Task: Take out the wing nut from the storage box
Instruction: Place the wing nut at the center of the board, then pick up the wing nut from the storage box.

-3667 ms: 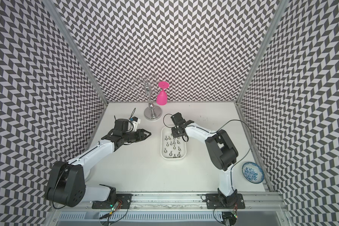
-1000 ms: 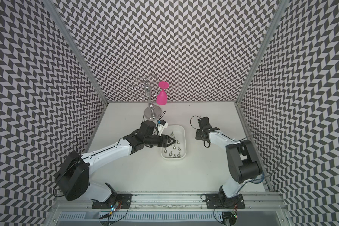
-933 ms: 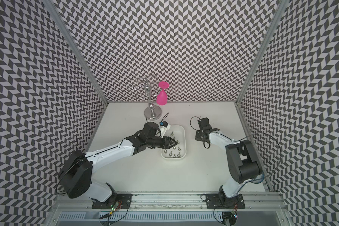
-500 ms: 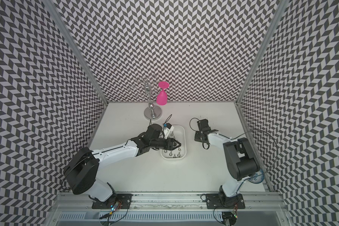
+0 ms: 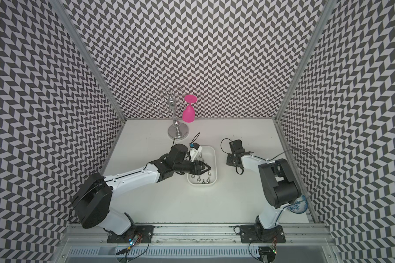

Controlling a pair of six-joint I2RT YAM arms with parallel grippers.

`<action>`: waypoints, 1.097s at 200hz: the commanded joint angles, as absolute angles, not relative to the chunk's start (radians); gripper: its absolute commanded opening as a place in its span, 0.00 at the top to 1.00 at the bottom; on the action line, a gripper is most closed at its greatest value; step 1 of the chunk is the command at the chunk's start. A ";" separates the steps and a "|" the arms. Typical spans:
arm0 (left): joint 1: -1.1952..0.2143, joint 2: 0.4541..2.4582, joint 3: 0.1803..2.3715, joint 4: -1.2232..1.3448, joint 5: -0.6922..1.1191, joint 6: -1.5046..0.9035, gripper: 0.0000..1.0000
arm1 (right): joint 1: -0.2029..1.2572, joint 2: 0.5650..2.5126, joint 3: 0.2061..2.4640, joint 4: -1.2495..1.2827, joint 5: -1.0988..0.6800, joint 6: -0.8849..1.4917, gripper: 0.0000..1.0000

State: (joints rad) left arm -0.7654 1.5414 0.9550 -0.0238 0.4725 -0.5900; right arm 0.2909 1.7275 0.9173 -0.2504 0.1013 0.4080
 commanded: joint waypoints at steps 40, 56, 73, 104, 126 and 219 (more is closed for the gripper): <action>-0.717 1.458 0.939 -0.101 0.454 -0.524 0.48 | 0.304 1.659 0.965 -0.288 0.129 0.404 0.76; -0.669 1.423 0.927 -0.130 0.455 -0.506 0.47 | 0.309 1.627 0.983 -0.301 0.122 0.404 0.75; -0.595 1.378 0.903 -0.155 0.467 -0.492 0.47 | 0.339 1.599 1.011 -0.308 0.104 0.388 0.73; -0.428 1.312 0.841 -0.173 0.498 -0.495 0.46 | 0.478 1.598 1.080 -0.296 0.042 0.342 0.71; -0.310 1.291 0.805 -0.184 0.530 -0.502 0.46 | 0.584 1.650 1.151 -0.305 0.041 0.334 0.70; -0.216 1.314 0.755 -0.148 0.623 -0.529 0.45 | 0.644 1.890 1.250 -0.305 0.034 0.446 0.69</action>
